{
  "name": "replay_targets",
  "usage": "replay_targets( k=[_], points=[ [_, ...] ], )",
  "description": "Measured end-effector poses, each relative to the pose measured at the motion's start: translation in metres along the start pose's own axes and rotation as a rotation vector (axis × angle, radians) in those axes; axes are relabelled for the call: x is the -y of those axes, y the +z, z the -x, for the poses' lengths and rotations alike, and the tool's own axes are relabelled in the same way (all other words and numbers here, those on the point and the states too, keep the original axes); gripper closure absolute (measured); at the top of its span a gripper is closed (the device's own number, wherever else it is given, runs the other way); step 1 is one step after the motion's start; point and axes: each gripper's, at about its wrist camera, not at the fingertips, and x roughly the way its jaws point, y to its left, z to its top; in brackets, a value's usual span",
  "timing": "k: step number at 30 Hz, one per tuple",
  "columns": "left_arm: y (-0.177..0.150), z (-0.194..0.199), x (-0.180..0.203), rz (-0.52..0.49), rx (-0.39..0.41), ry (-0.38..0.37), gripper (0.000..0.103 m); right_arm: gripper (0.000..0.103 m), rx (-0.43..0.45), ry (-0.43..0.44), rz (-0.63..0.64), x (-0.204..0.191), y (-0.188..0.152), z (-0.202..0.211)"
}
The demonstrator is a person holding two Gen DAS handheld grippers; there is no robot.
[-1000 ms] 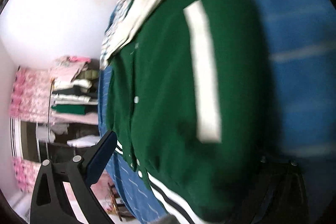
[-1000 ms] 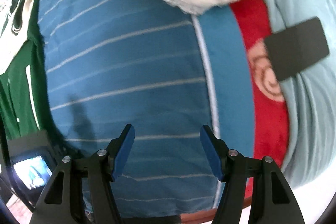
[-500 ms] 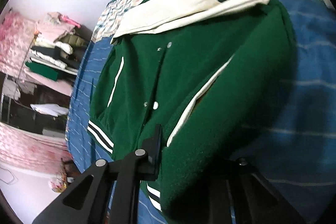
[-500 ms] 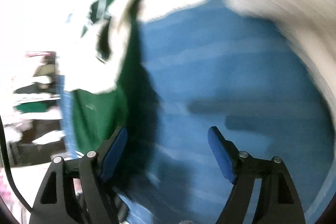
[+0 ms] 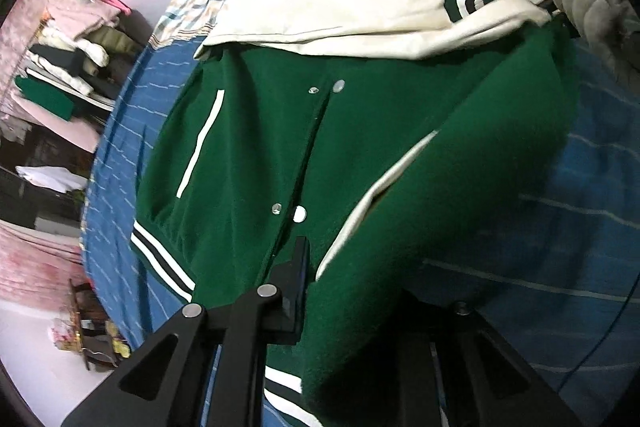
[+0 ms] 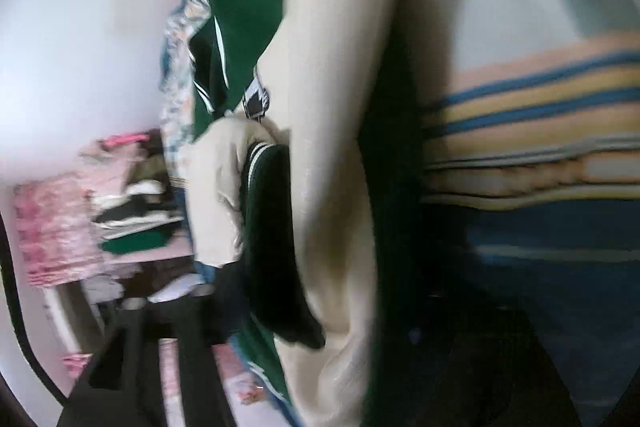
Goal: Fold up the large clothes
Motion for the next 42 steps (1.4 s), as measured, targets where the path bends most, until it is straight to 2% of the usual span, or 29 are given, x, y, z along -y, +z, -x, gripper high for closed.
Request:
replay_targets(
  k=[4, 6, 9, 13, 15, 18, 20, 22, 23, 25, 26, 27, 28, 30, 31, 33, 34, 37, 39, 42],
  points=[
    [0.009, 0.002, -0.043, 0.047, -0.02, -0.1, 0.087, 0.079, 0.049, -0.127, 0.028, -0.04, -0.006, 0.017],
    [0.015, 0.002, -0.075, 0.081, -0.035, -0.153, 0.087, 0.081, 0.079, -0.155, 0.044, -0.07, -0.015, 0.024],
    [0.023, -0.002, -0.12, 0.116, -0.048, -0.202, 0.087, 0.082, 0.126, -0.176, 0.1, -0.136, -0.027, 0.026],
    [0.036, -0.023, -0.189, 0.189, -0.068, -0.236, 0.085, 0.082, 0.143, -0.246, 0.176, -0.226, -0.044, -0.005],
    [0.04, -0.046, -0.22, 0.226, -0.097, -0.257, 0.084, 0.082, 0.132, -0.317, 0.226, -0.272, -0.046, -0.041],
    [0.037, -0.086, -0.261, 0.339, -0.158, -0.32, 0.082, 0.082, 0.099, -0.401, 0.267, -0.322, -0.047, -0.104],
    [0.033, -0.112, -0.285, 0.404, -0.182, -0.341, 0.08, 0.082, 0.063, -0.456, 0.299, -0.346, -0.048, -0.153],
    [0.025, -0.139, -0.308, 0.469, -0.212, -0.33, 0.075, 0.081, 0.025, -0.512, 0.321, -0.365, -0.051, -0.21],
    [0.023, -0.148, -0.317, 0.495, -0.226, -0.337, 0.071, 0.078, 0.002, -0.532, 0.331, -0.371, -0.051, -0.232],
    [0.009, -0.177, -0.337, 0.565, -0.269, -0.355, 0.056, 0.063, -0.039, -0.573, 0.331, -0.376, -0.048, -0.281],
    [0.005, -0.183, -0.342, 0.579, -0.282, -0.351, 0.048, 0.051, -0.056, -0.59, 0.322, -0.376, -0.047, -0.302],
    [-0.001, -0.189, -0.35, 0.598, -0.29, -0.336, 0.047, 0.04, -0.067, -0.584, 0.32, -0.377, -0.046, -0.313],
    [-0.009, -0.192, -0.361, 0.622, -0.279, -0.349, 0.046, 0.039, -0.076, -0.537, 0.321, -0.378, -0.047, -0.318],
    [-0.02, -0.193, -0.371, 0.64, -0.283, -0.361, 0.027, 0.038, -0.111, -0.397, 0.345, -0.378, -0.048, -0.321],
    [-0.028, -0.191, -0.376, 0.651, -0.289, -0.373, 0.026, 0.038, -0.142, -0.315, 0.369, -0.378, -0.05, -0.316],
    [-0.041, -0.184, -0.381, 0.664, -0.299, -0.371, 0.026, 0.038, -0.143, -0.276, 0.397, -0.373, -0.052, -0.292],
    [-0.051, -0.179, -0.38, 0.65, -0.322, -0.337, 0.027, 0.038, -0.127, -0.285, 0.399, -0.366, -0.051, -0.277],
    [-0.076, -0.17, -0.376, 0.68, -0.353, -0.325, 0.027, 0.037, -0.028, -0.338, 0.38, -0.328, -0.04, -0.211],
    [-0.093, -0.17, -0.367, 0.75, -0.386, -0.357, 0.027, 0.036, 0.033, -0.382, 0.342, -0.29, -0.027, -0.17],
    [-0.099, -0.182, -0.336, 0.772, -0.415, -0.406, 0.027, 0.036, 0.043, -0.378, 0.222, -0.222, 0.001, -0.14]
  ],
)
